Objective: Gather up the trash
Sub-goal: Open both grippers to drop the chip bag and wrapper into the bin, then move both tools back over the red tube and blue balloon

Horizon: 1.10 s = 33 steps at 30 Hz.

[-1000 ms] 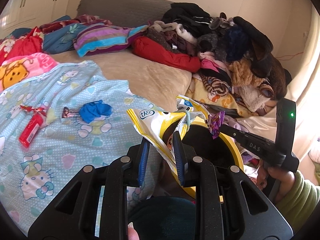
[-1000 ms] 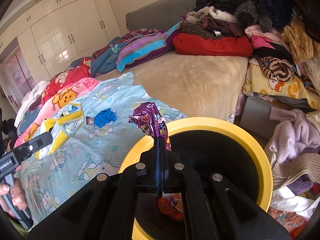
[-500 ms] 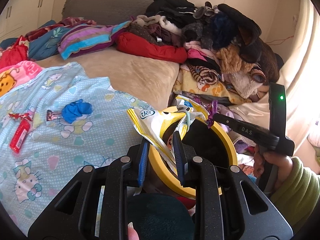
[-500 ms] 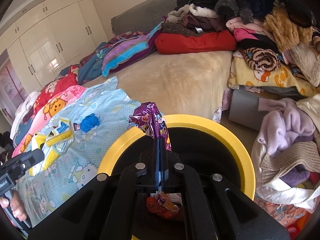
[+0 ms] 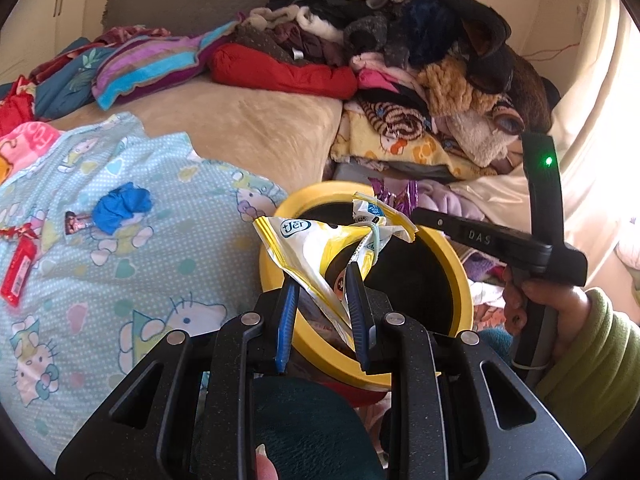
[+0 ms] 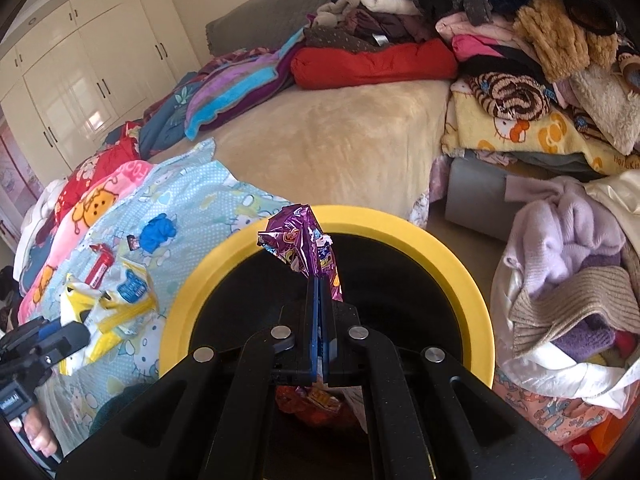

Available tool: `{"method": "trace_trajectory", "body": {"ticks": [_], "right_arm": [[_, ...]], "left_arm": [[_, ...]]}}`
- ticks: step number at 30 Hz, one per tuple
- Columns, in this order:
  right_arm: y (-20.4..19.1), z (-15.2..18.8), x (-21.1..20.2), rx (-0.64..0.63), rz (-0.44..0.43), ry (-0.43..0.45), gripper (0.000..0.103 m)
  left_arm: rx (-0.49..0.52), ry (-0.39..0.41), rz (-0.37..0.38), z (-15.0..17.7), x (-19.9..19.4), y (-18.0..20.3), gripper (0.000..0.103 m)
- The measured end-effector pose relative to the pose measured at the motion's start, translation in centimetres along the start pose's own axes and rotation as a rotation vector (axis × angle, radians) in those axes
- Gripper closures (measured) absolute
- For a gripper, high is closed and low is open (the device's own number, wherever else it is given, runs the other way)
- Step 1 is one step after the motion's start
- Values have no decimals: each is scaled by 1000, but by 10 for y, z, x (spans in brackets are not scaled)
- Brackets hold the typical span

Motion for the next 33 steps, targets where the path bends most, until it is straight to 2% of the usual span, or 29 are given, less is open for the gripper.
{"method": "trace_trajectory", "body": {"ticks": [10, 11, 12, 13, 14, 15, 18, 21, 24, 27, 33], "right_arm": [[12, 3, 8, 34, -9, -39, 101], [13, 3, 7, 37, -5, -38, 100], [14, 2, 6, 37, -2, -35, 92], [15, 1, 5, 38, -1, -31, 78], [15, 1, 2, 40, -5, -22, 72], [14, 0, 0, 38, -7, -16, 70], [8, -3, -6, 16, -7, 1, 69], [-7, -7, -14, -6, -23, 31, 58], [-22, -10, -22, -36, -41, 58, 54], [-39, -12, -32, -65, -55, 91, 45], [-66, -13, -40, -108, -76, 110, 40]], "left_arm": [[23, -91, 2, 7, 37, 11, 86], [24, -92, -3, 6, 40, 12, 86], [22, -92, 2, 6, 41, 12, 86], [15, -89, 7, 5, 42, 11, 83], [10, -85, 6, 4, 41, 10, 78], [3, -75, 5, 4, 39, 9, 66], [-23, -28, -2, 0, 26, 4, 56], [-56, 11, -25, -3, 11, -6, 37], [-89, 53, -52, -7, -6, -16, 34], [-118, 90, -81, -11, -22, -25, 18], [-162, 150, -163, -15, -51, -47, 13]]}}
Point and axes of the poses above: each gripper's, at about its wrist camera, not at the fingertips, and x roughly the way its jaws point, y to its right, z to its underside, the point moved 4 cm from there along x, roughly the way its jaws point, and after that the axes turned 9 degrees about -y, right-handed, at the moved point
